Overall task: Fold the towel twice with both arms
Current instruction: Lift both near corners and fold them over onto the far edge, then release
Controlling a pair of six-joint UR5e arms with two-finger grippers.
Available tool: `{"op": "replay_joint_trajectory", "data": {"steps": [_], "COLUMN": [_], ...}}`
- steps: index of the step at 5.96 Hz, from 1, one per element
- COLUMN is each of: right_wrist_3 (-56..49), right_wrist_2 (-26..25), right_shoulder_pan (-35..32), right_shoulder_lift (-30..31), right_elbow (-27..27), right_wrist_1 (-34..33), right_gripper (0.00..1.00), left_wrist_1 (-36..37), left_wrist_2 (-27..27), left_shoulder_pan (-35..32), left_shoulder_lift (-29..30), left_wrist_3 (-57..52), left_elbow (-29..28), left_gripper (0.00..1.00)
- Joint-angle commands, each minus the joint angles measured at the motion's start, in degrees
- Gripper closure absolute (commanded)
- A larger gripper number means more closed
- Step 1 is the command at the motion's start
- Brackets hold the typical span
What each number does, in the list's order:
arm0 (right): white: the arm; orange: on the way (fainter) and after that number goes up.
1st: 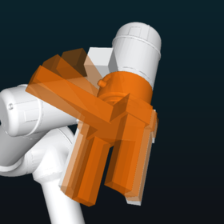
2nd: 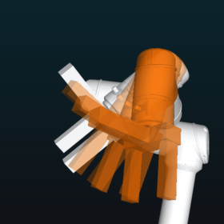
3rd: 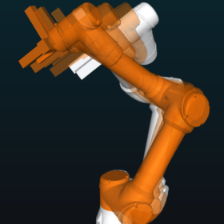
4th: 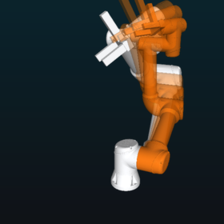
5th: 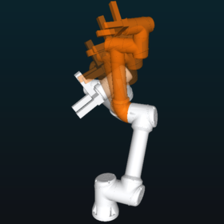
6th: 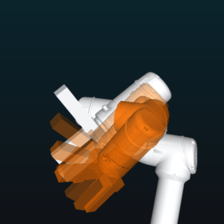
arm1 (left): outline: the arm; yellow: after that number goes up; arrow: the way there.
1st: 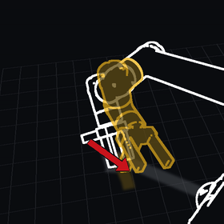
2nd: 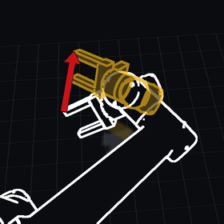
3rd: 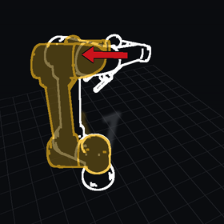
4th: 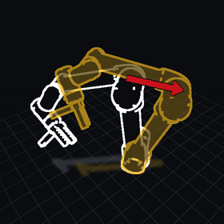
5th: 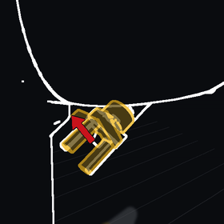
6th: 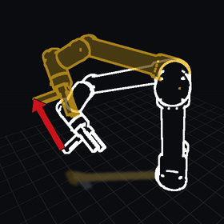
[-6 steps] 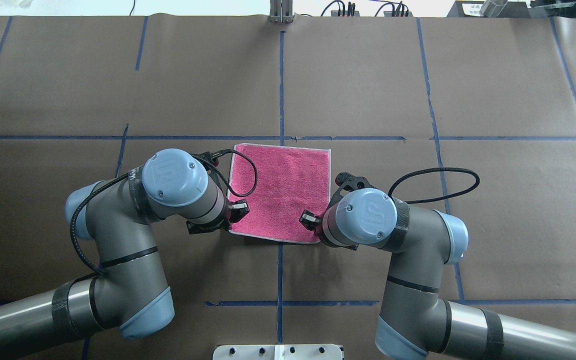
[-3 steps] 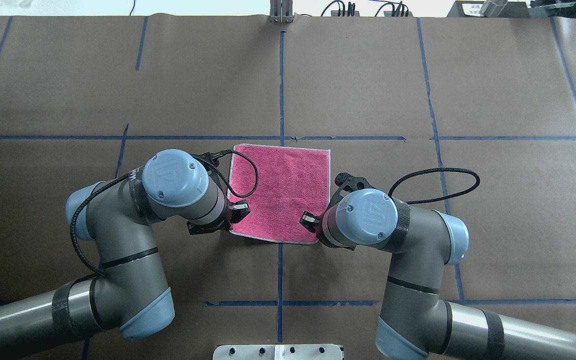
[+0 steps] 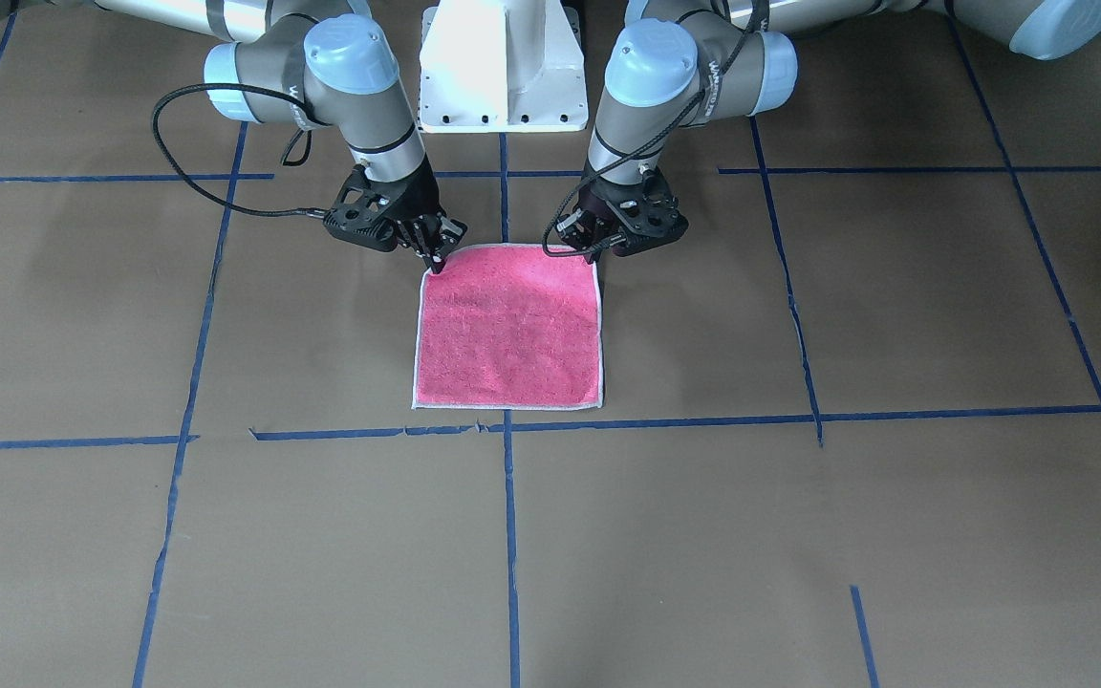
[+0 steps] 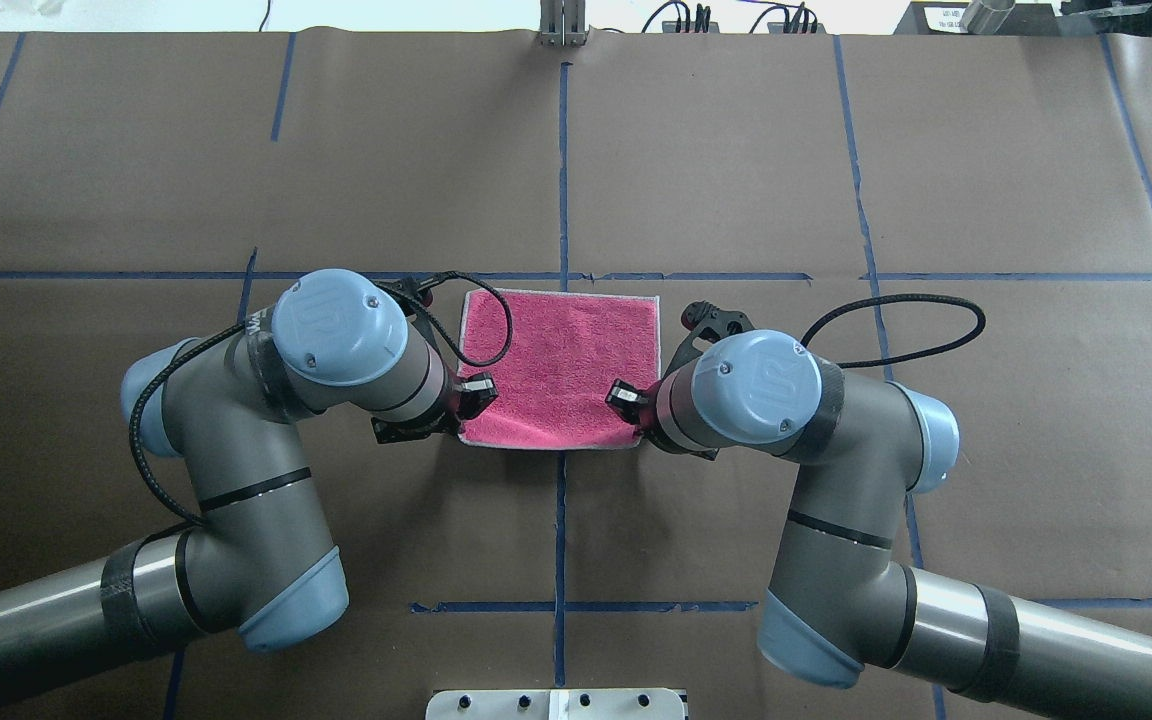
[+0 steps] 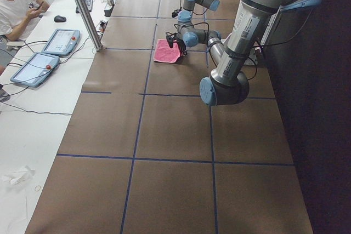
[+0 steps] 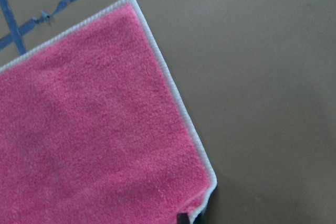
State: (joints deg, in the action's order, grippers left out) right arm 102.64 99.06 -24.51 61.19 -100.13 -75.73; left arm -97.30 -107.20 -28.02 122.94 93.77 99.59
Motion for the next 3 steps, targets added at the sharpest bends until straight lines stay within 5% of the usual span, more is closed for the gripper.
{"op": "replay_joint_trajectory", "data": {"steps": [1, 3], "right_wrist_3": [-0.95, -1.04], "right_wrist_2": [0.26, 0.35], "right_shoulder_pan": [-3.42, -5.54], "right_shoulder_lift": [-0.46, -4.83], "right_elbow": [0.46, 5.1], "right_wrist_1": [-0.03, 0.06], "right_gripper": [1.0, 1.0], "left_wrist_1": [-2.0, -6.13], "left_wrist_2": [-0.02, 0.06], "left_shoulder_pan": [-2.73, -3.79], "left_shoulder_lift": [0.63, 4.22], "left_wrist_3": [0.01, 0.28], "left_elbow": [-1.06, -7.79], "left_gripper": [0.97, 0.97]}}
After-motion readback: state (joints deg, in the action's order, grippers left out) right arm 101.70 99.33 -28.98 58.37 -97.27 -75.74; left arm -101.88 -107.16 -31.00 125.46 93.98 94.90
